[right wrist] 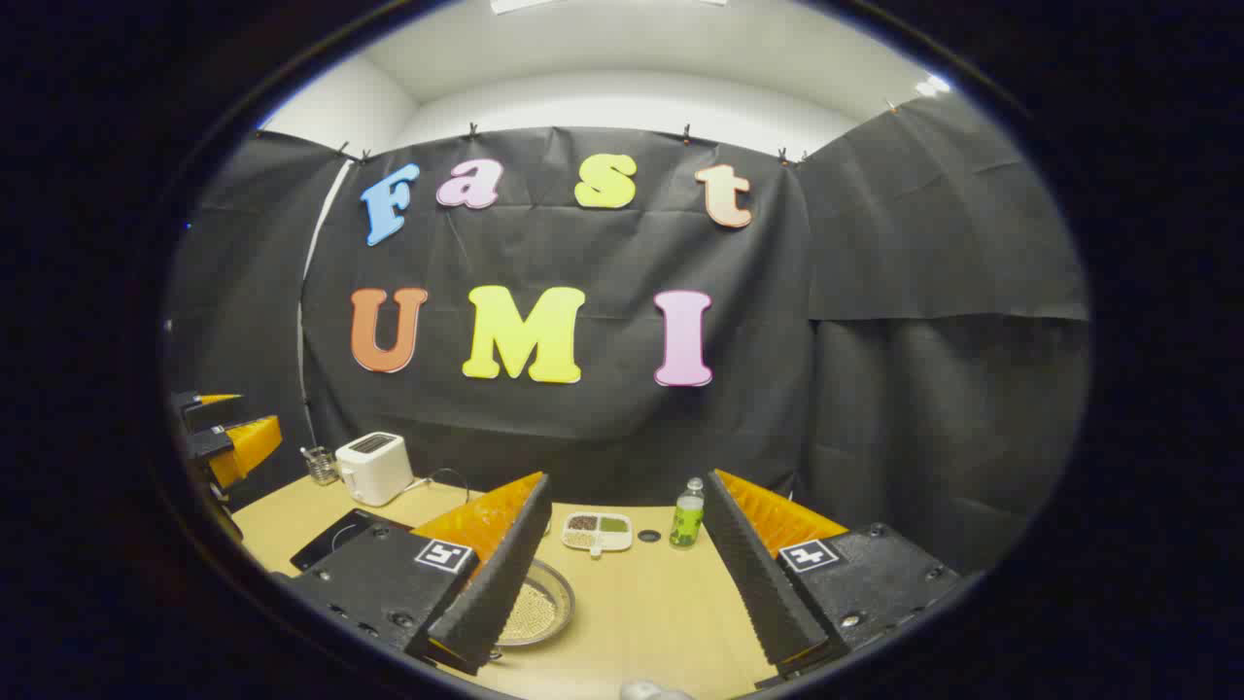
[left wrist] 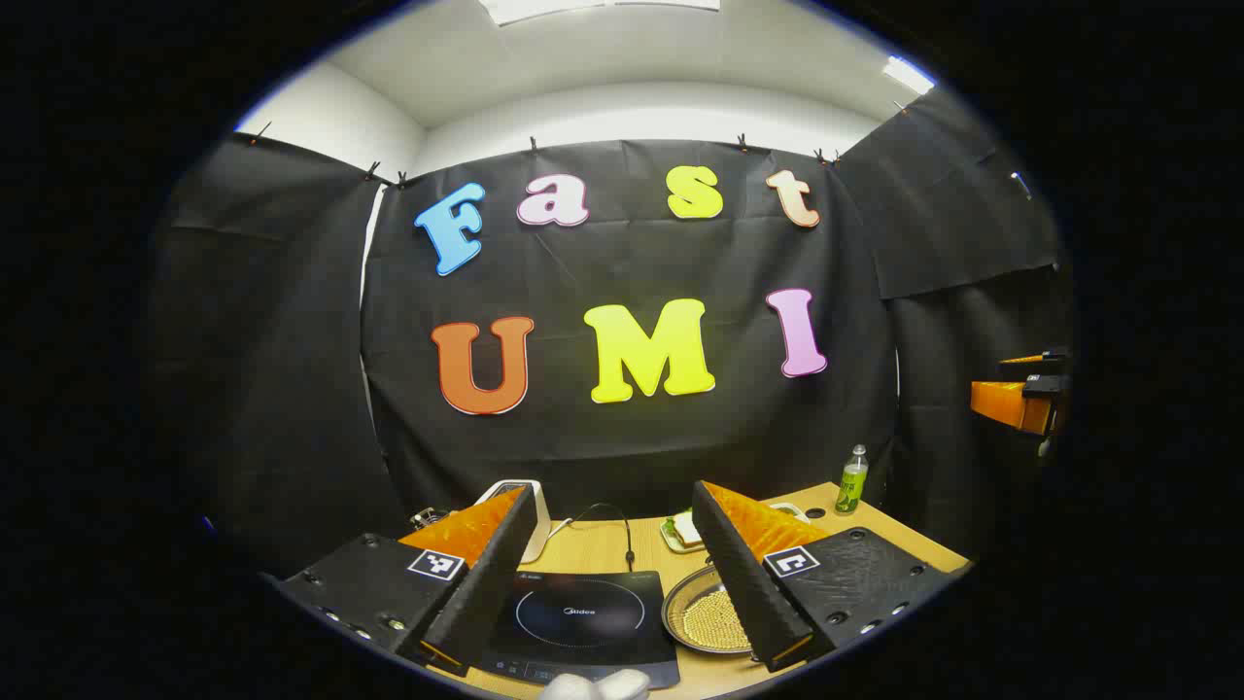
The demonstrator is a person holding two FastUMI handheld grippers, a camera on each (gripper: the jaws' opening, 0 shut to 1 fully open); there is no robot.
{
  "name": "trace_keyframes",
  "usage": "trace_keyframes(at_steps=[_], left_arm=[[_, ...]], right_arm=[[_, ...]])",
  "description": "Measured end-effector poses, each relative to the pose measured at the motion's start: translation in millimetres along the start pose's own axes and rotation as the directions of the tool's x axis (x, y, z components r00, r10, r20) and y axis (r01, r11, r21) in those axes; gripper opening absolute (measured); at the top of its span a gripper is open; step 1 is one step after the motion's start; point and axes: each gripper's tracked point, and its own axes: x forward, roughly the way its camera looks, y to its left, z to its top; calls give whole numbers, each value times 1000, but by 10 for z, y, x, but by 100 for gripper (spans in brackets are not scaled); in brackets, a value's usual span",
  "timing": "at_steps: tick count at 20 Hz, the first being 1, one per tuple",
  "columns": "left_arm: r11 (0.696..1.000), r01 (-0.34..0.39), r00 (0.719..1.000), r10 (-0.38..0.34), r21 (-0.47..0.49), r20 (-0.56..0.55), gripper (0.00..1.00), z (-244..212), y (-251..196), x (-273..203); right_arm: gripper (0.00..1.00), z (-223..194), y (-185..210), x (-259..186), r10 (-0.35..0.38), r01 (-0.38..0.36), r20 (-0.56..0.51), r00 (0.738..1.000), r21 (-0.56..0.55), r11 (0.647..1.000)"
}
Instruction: First push the handle of the pot to place it horizontally, then grasp the pot with both hands and set it on the induction cooktop.
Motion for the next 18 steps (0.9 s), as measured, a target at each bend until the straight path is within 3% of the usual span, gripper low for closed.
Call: trace_keyframes(at_steps=[18], left_arm=[[999,-35,999,35,-6,-3,96,-105,277,-70]], right_arm=[[98,-69,308,39,40,-40,-36,999,9,999]])
